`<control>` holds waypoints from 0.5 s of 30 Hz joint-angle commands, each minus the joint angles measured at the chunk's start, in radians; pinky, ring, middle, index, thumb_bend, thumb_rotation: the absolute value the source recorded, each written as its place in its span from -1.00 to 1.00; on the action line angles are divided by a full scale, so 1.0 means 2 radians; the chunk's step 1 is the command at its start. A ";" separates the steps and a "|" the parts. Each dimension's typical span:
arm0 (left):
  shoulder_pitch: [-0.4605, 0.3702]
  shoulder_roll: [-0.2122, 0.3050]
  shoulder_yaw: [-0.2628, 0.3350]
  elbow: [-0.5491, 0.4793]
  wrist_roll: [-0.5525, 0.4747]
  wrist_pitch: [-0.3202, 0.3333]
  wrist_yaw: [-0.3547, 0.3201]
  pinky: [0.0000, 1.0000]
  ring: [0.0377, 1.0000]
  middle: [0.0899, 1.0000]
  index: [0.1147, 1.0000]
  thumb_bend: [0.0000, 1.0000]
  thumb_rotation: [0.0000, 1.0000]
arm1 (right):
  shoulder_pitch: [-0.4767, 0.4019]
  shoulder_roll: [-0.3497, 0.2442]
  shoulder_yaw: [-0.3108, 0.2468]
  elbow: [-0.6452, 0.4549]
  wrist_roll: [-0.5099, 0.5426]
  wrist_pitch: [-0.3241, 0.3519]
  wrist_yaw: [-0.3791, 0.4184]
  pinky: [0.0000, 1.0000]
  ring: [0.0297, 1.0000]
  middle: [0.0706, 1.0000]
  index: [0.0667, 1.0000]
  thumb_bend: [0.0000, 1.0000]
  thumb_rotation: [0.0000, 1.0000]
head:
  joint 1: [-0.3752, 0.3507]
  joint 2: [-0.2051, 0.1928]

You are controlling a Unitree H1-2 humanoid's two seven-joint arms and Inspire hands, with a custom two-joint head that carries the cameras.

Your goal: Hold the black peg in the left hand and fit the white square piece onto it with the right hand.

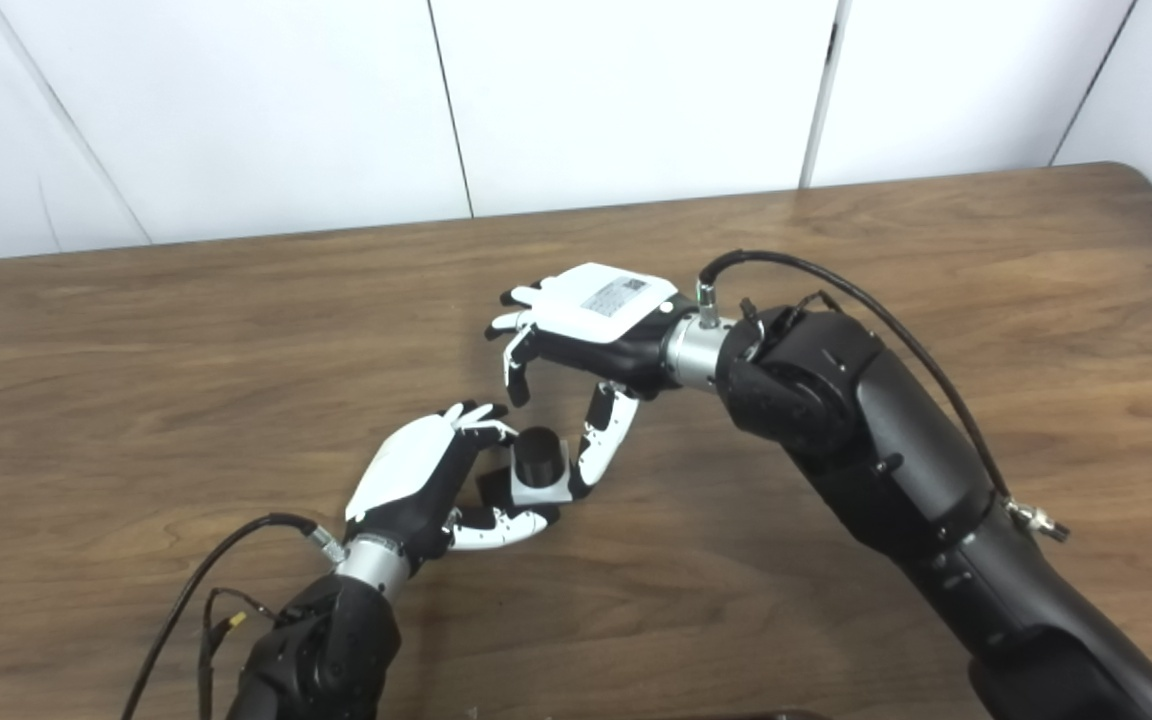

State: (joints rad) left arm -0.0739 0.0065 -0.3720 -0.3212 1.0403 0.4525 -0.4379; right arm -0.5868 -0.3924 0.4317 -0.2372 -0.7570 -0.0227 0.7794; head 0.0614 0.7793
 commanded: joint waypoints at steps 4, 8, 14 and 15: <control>-0.007 0.008 0.001 -0.001 0.008 0.004 -0.002 1.00 1.00 0.84 0.31 0.36 -0.24 | -0.018 -0.002 -0.011 -0.018 0.000 0.003 -0.010 1.00 1.00 0.85 0.23 0.93 -0.31 | 0.000 0.000; -0.008 0.014 0.002 -0.002 0.008 0.004 -0.012 1.00 1.00 0.85 0.35 0.41 -0.20 | -0.016 -0.003 -0.013 -0.019 0.002 0.002 -0.012 1.00 1.00 0.85 0.23 0.93 -0.31 | 0.001 -0.001; -0.012 0.023 -0.001 -0.008 0.014 0.007 -0.043 1.00 1.00 0.88 0.50 0.55 -0.10 | -0.015 -0.006 -0.019 -0.019 0.008 0.002 -0.012 1.00 1.00 0.86 0.23 0.92 -0.28 | 0.000 -0.001; -0.013 0.023 -0.001 -0.009 0.014 0.007 -0.047 1.00 1.00 0.89 0.52 0.56 -0.09 | -0.014 -0.006 -0.020 -0.018 0.008 0.002 -0.012 1.00 1.00 0.87 0.23 0.92 -0.28 | -0.001 -0.001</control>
State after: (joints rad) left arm -0.0950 0.0396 -0.3736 -0.3375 1.0433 0.4500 -0.5058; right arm -0.5847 -0.3955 0.4145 -0.2426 -0.7529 -0.0195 0.7793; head 0.0583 0.7762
